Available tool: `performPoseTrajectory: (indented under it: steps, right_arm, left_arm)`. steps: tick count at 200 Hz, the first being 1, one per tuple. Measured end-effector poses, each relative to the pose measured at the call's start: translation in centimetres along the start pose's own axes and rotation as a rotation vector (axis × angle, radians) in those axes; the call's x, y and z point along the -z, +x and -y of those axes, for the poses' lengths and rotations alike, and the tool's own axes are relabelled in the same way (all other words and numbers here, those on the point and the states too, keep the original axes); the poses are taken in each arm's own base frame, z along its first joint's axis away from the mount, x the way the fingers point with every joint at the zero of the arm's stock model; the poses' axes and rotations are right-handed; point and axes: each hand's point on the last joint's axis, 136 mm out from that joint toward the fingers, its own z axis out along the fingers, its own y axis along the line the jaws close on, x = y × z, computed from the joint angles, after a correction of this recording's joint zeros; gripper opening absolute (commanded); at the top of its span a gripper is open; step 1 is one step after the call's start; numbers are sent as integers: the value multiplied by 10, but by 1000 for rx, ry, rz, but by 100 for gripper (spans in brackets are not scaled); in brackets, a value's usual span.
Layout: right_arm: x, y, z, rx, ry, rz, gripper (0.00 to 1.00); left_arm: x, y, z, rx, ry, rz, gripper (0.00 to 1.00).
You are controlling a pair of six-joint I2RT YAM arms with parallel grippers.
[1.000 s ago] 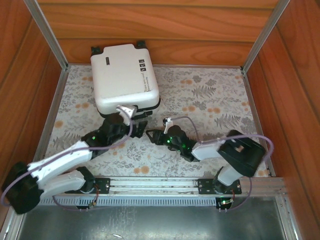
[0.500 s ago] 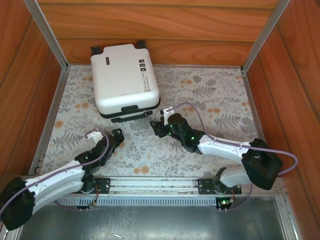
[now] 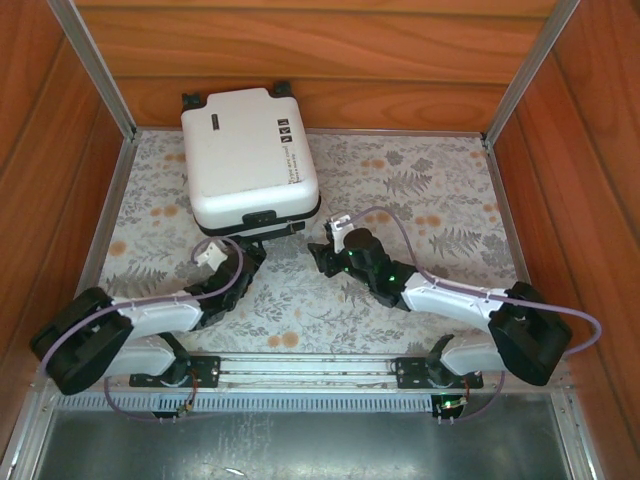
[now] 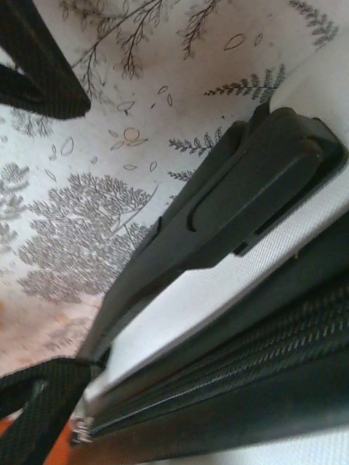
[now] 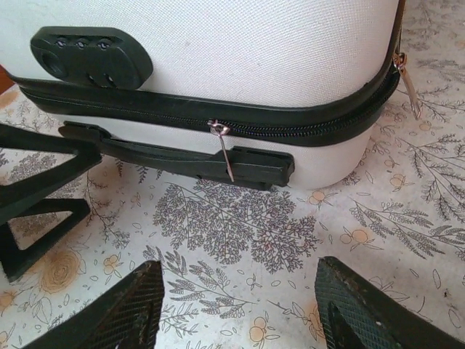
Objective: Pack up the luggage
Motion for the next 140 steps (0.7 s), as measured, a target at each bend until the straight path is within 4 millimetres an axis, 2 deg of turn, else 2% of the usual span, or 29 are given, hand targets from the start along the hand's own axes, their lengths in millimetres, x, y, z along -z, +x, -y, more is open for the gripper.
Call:
performPoseTrajectory:
  steps: [34, 52, 76, 102, 140]
  right_arm:
    - [5, 7, 4, 4, 0, 1, 53]
    - [6, 10, 5, 9, 1, -4, 52]
    - [6, 11, 5, 13, 0, -4, 51]
    - [6, 10, 5, 17, -4, -5, 46]
    - [9, 13, 5, 22, -11, -2, 41]
  left_arm:
    - [-15, 4, -1, 101, -15, 58, 76]
    - [-24, 10, 7, 145, -5, 80, 75]
    - [-39, 20, 18, 222, 18, 98, 69]
    - [-57, 26, 22, 306, 63, 137, 53]
    - [-79, 31, 48, 429, 208, 181, 29]
